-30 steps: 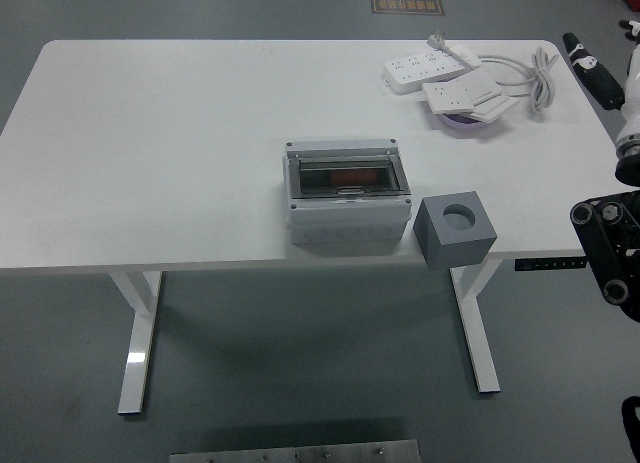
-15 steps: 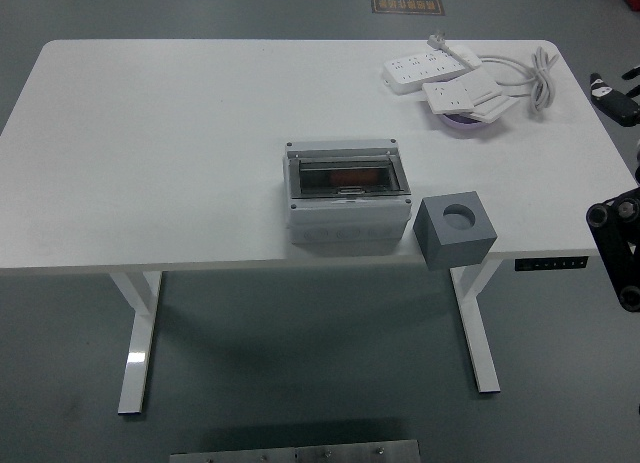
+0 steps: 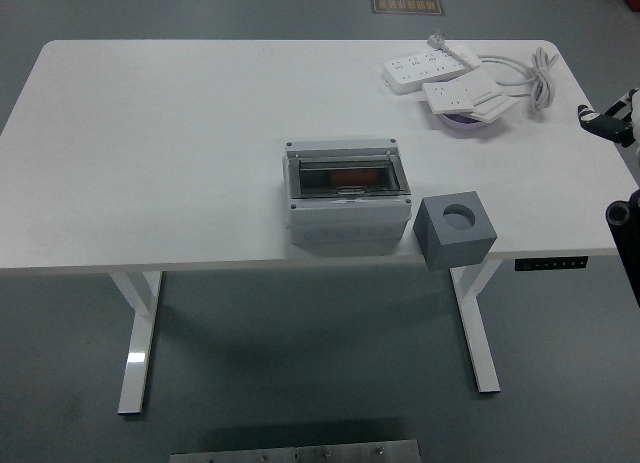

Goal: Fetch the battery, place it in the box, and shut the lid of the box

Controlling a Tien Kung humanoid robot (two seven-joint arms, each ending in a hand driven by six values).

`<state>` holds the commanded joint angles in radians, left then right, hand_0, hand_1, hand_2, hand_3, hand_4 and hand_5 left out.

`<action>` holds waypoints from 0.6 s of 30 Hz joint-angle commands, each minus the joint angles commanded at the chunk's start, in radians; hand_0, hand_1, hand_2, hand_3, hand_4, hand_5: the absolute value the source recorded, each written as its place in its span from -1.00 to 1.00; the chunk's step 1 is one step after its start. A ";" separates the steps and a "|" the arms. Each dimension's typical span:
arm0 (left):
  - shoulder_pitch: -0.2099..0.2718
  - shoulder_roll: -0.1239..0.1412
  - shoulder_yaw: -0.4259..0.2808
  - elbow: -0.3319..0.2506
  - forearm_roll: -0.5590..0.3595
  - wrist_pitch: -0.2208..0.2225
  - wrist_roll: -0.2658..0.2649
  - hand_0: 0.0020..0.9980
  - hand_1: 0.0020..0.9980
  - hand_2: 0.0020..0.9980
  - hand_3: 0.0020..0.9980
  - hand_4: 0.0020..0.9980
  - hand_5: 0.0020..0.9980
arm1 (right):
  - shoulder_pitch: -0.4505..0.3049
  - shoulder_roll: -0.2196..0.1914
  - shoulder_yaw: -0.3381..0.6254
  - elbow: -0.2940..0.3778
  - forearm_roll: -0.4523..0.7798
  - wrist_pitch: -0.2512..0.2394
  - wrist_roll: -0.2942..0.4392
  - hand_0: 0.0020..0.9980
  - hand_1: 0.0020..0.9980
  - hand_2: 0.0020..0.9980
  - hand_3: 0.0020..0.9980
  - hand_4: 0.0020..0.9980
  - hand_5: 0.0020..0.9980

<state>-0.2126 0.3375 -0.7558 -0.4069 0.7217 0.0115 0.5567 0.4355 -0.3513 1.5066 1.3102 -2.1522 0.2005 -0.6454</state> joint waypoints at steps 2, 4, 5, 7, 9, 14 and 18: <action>0.000 0.000 -0.001 0.000 0.001 0.000 0.001 0.70 0.80 0.68 0.62 0.69 0.04 | -0.001 0.001 0.005 -0.005 0.029 0.011 0.000 -0.18 -0.21 0.14 0.26 0.48 0.44; 0.001 0.000 -0.002 0.000 0.002 0.000 0.001 0.70 0.80 0.68 0.62 0.69 0.04 | -0.002 0.002 0.011 -0.013 0.064 0.012 0.000 -0.15 -0.21 0.19 0.34 0.61 0.63; 0.001 0.000 -0.002 0.000 0.002 0.000 0.001 0.70 0.80 0.68 0.62 0.69 0.04 | -0.003 0.002 0.013 -0.015 0.078 0.013 0.000 -0.15 -0.21 0.19 0.34 0.61 0.63; 0.001 0.000 -0.002 0.000 0.002 0.000 0.001 0.70 0.80 0.68 0.62 0.69 0.04 | -0.004 0.002 0.016 -0.015 0.094 0.016 0.000 -0.15 -0.21 0.19 0.34 0.61 0.63; 0.001 0.000 -0.003 0.000 0.003 0.000 0.001 0.70 0.80 0.68 0.62 0.69 0.04 | -0.007 0.002 0.018 -0.011 0.107 0.020 0.000 -0.17 -0.22 0.20 0.32 0.65 0.84; 0.002 0.000 -0.004 0.000 0.005 0.000 0.002 0.70 0.80 0.68 0.62 0.69 0.04 | -0.013 0.004 0.023 -0.004 0.135 0.026 0.000 -0.17 -0.22 0.20 0.32 0.65 0.84; 0.002 0.000 -0.004 0.000 0.005 0.000 0.002 0.70 0.80 0.69 0.62 0.69 0.05 | -0.017 0.005 0.026 -0.005 0.154 0.016 0.000 -0.18 -0.20 0.23 0.32 0.64 0.82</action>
<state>-0.2109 0.3373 -0.7597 -0.4068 0.7267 0.0110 0.5585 0.4185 -0.3461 1.5324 1.3056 -1.9978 0.2160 -0.6454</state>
